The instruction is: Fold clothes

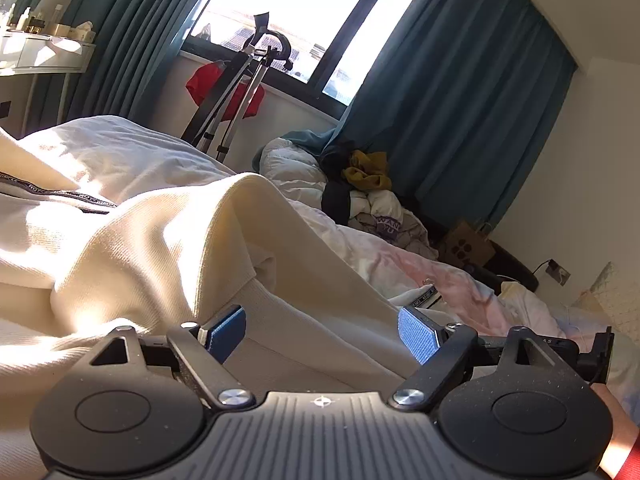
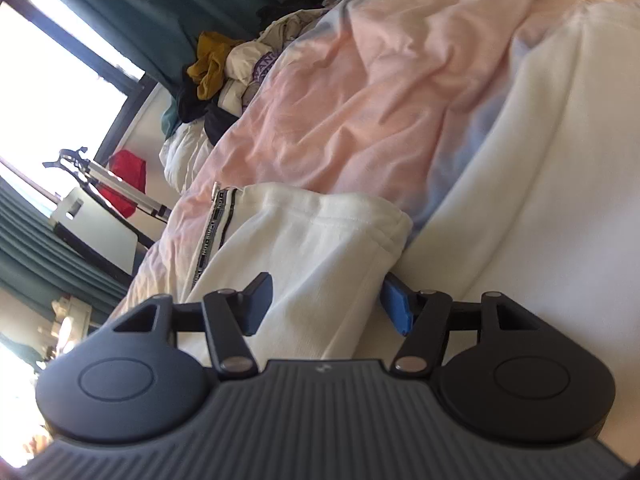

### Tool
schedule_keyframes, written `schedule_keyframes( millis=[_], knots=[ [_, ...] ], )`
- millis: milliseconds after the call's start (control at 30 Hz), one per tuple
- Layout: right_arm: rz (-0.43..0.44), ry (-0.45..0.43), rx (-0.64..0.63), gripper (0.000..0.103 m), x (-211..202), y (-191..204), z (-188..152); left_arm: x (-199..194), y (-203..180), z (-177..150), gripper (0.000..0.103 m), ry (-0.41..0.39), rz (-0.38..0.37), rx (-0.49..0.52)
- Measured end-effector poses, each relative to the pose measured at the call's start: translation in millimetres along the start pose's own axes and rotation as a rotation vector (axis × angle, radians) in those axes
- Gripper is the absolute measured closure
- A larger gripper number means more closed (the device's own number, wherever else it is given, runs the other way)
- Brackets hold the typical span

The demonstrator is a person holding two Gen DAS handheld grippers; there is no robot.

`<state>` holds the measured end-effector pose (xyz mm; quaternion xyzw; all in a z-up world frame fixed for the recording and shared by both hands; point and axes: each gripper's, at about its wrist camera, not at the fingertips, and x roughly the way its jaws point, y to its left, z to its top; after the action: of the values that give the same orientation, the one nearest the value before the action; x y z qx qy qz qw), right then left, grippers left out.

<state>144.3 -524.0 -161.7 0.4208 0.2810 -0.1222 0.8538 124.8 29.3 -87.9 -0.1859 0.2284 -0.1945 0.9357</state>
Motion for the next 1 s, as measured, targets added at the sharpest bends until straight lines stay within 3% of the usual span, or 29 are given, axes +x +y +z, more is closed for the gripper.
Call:
schedule_keyframes(
  millis=[33, 67, 100, 200, 367, 533, 667, 733, 833, 1000],
  knots=[
    [0.014, -0.015, 0.025, 0.072, 2, 1, 3, 1, 0, 0, 0.018, -0.001, 0.0, 0.005],
    [0.062, -0.014, 0.06, 0.086, 4, 2, 8, 1, -1, -1, 0.018, -0.005, 0.0, 0.011],
    [0.062, -0.019, 0.027, 0.092, 7, 13, 16, 1, -2, -1, 0.018, -0.008, 0.0, 0.016],
    [0.05, -0.039, -0.091, 0.095, 17, 49, 44, -2, -3, 1, 0.018, -0.023, -0.013, 0.018],
    [0.056, -0.05, -0.155, 0.095, 39, 144, 106, -15, -4, 4, 0.018, -0.089, -0.099, 0.022],
    [0.076, -0.179, -0.389, 0.096, 31, 284, 140, -17, -5, 3, 0.017, -0.114, -0.173, 0.031],
    [0.142, -0.341, -0.436, 0.096, -3, 350, 176, -18, -6, 1, 0.017, -0.13, -0.229, 0.036],
    [0.228, -0.482, -0.44, 0.096, -32, 347, 189, -17, -6, 0, 0.017, -0.123, -0.242, 0.034],
    [0.183, -0.53, -0.385, 0.096, -43, 293, 206, -14, -7, -2, 0.017, -0.094, -0.258, 0.031],
    [-0.027, -0.496, -0.245, 0.096, -33, 135, 207, -12, -14, -8, 0.017, -0.068, -0.259, 0.069]
  ],
)
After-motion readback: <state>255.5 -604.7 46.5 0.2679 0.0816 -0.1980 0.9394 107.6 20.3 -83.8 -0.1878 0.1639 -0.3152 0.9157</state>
